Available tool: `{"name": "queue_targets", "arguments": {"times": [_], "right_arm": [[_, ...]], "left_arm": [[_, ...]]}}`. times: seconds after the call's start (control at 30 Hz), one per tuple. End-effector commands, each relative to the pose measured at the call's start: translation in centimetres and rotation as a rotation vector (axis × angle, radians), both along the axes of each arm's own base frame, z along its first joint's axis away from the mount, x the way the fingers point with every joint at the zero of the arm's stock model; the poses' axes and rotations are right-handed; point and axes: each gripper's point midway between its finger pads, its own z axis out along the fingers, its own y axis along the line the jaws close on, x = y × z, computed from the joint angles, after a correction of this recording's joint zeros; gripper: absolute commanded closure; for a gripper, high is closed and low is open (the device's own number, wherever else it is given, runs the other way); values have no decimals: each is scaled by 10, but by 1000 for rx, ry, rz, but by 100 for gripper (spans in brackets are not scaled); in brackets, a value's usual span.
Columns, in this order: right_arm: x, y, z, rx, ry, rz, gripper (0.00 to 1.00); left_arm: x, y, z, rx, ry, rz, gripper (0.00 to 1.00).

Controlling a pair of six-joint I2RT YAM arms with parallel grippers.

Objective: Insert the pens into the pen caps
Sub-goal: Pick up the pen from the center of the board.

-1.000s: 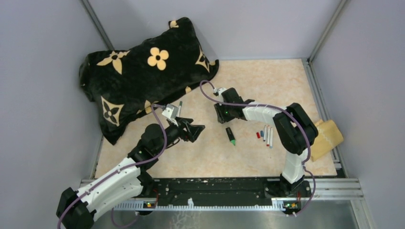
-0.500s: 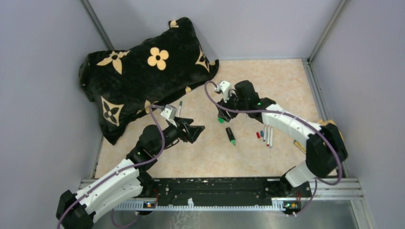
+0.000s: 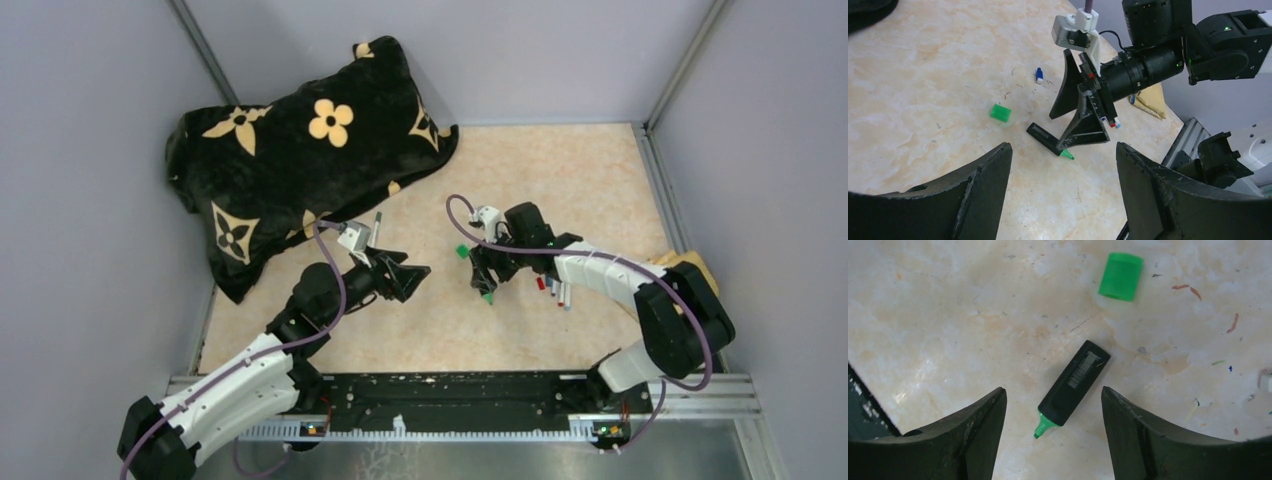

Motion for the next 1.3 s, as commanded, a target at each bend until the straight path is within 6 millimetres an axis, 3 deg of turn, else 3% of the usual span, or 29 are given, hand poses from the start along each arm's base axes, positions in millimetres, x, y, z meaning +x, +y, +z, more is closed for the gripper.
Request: {"name": "queue_targets", "arguments": {"times": [0.0,0.33,0.5,0.93,1.1,1.27], "right_arm": [[25,5,-7,-47,-38,-193,33],[30,1,-34,-223,-43,-270,44],[25,-4,-41,-291,-34,-227,56],[5,-17,-47,-394,-34,-165,59],[2,-17,-45,-390,-24,-171,50],[-5,-16,-46,-380,11,-160,53]], "left_arm": [[-1,-1,-2,-24,5,-10,19],[-3,-1,-6,-36,15,-15,19],[-4,0,-7,-38,13,-15,19],[-7,-4,-7,-63,30,-36,19],[-10,-6,-8,-84,45,-52,19],[-12,-9,-9,-101,59,-67,19]]}}
